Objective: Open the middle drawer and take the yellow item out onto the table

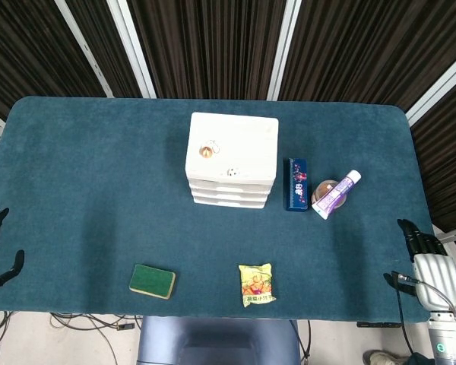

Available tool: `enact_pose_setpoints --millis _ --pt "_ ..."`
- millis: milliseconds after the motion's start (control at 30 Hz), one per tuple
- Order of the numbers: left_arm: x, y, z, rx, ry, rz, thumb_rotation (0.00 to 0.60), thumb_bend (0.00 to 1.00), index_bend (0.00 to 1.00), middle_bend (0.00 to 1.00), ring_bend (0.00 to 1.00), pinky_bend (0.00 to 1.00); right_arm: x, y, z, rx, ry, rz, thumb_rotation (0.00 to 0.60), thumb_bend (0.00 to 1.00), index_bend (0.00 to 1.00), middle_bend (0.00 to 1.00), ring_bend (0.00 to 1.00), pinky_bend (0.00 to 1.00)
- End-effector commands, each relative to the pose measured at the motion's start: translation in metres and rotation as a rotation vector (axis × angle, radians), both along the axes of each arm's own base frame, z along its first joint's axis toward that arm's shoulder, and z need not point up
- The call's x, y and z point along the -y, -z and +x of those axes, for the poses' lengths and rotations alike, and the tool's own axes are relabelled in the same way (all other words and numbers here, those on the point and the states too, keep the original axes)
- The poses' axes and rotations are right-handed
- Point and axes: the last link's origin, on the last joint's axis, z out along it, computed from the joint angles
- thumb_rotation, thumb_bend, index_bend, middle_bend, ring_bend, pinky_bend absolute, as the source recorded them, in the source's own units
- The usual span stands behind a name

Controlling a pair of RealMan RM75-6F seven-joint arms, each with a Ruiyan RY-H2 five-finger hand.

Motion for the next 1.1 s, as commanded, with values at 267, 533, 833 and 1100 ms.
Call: enact_pose_setpoints --millis 267,533,833,1100 --pt "0.0 -0.003 0.0 0.009 -0.001 0.011 0.6 0.4 0.01 0.0 0.0 0.0 0.029 0.039 0.029 0.403 -0.017 0.339 0.6 0.24 0.06 0.34 0.43 0.4" --pt "-0.001 -0.003 -0.001 0.034 -0.015 0.017 0.6 0.4 0.01 0.0 0.0 0.0 0.06 0.089 0.073 0.667 -0.022 0.486 0.6 0.27 0.07 0.59 0.63 0.72" --pt "-0.001 -0.006 -0.004 0.06 -0.032 0.024 0.6 0.4 0.01 0.0 0.0 0.0 0.088 0.141 0.108 0.766 -0.016 0.516 0.6 0.41 0.07 0.75 0.78 0.88" --pt "-0.001 -0.006 -0.005 0.071 -0.036 0.019 0.6 0.4 0.01 0.0 0.0 0.0 0.098 0.186 0.137 0.832 -0.007 0.499 0.6 0.52 0.07 0.82 0.85 0.93"
